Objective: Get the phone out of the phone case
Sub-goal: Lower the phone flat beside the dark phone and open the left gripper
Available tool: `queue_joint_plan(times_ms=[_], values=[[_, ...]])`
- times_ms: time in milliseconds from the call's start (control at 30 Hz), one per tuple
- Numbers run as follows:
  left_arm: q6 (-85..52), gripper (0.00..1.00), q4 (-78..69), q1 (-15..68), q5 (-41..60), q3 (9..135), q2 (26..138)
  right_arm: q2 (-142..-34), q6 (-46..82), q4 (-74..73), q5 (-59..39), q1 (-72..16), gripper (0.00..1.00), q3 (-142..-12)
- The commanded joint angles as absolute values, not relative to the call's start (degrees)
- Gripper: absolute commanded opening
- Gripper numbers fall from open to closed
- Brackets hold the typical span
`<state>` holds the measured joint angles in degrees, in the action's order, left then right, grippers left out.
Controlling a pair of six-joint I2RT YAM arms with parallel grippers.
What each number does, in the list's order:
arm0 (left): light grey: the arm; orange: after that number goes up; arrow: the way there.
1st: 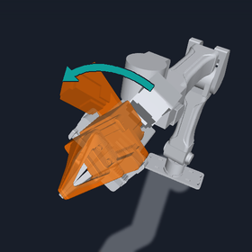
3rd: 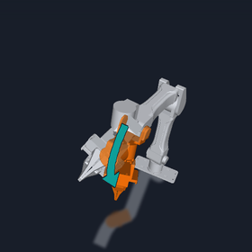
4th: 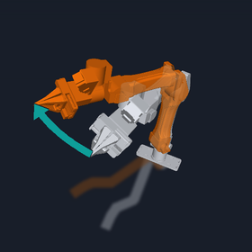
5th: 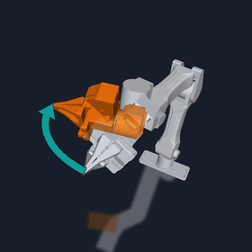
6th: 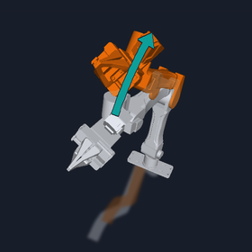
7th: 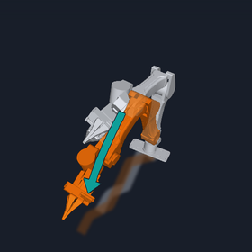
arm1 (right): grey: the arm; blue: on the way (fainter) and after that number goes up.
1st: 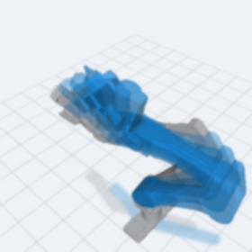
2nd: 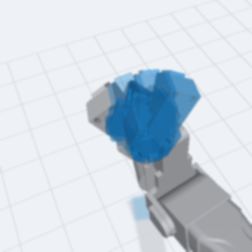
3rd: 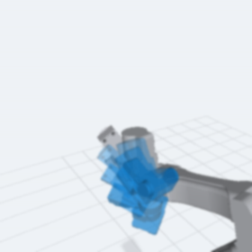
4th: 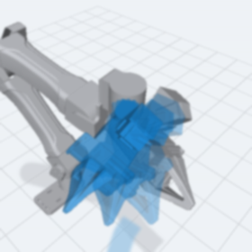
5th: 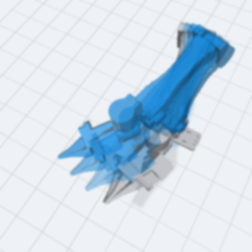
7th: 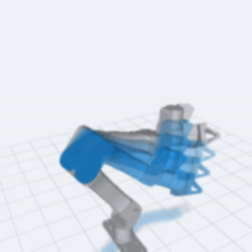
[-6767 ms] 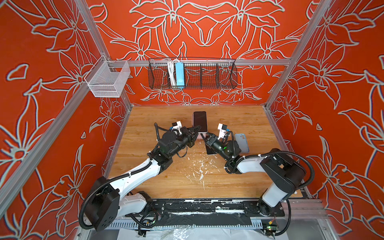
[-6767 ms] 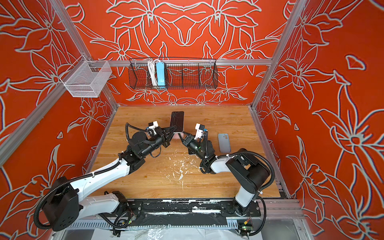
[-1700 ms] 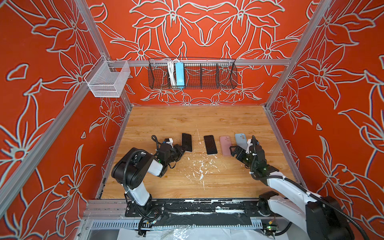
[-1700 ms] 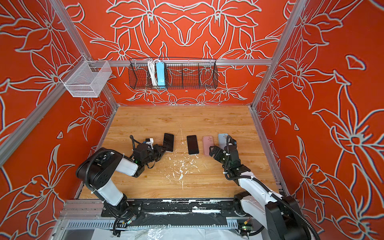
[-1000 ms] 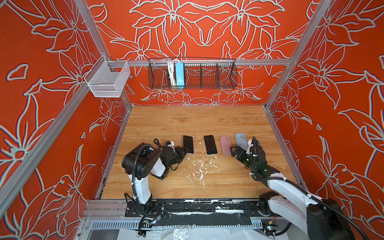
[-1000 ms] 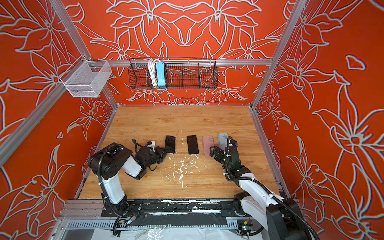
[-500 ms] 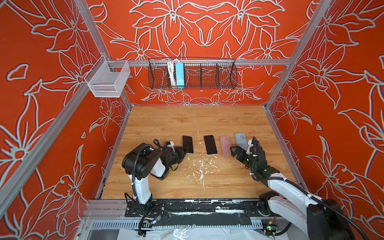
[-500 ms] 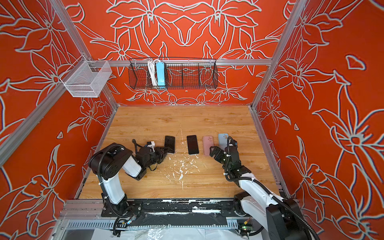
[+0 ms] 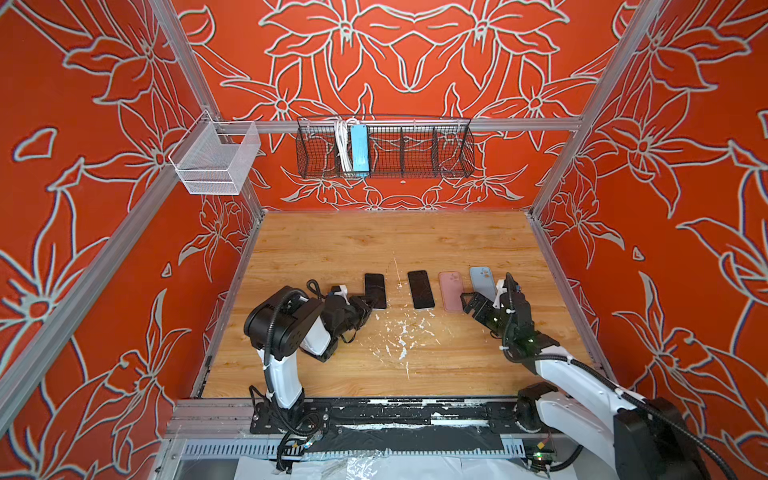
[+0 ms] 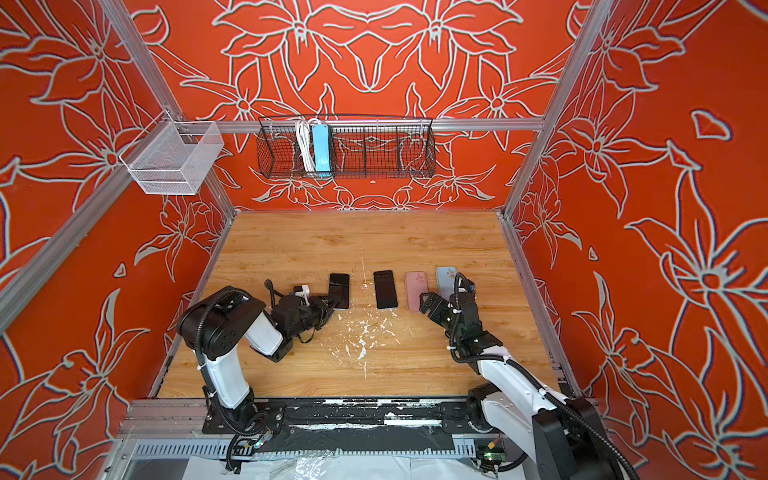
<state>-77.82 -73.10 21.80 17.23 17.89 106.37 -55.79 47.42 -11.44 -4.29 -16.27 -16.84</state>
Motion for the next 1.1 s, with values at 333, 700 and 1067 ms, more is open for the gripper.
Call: queue_joint_plan(times_ms=[333, 700, 1067], values=[[-75.63, 0.33, -60.98, 22.17, 15.73, 18.51, 99.09, -55.64, 48.22, -11.89, -2.75, -16.67, 0.98, -16.24], [-75.41, 0.37, -51.99, 22.25, 14.68, 20.01, 97.41, -54.84, 47.46, -10.99, -2.20, -16.70, 0.98, -16.52], [-72.55, 0.37, -39.17, 22.24, 13.00, 21.34, 91.33, -54.43, 47.61, -11.16, -2.09, -16.70, 0.98, -15.57]])
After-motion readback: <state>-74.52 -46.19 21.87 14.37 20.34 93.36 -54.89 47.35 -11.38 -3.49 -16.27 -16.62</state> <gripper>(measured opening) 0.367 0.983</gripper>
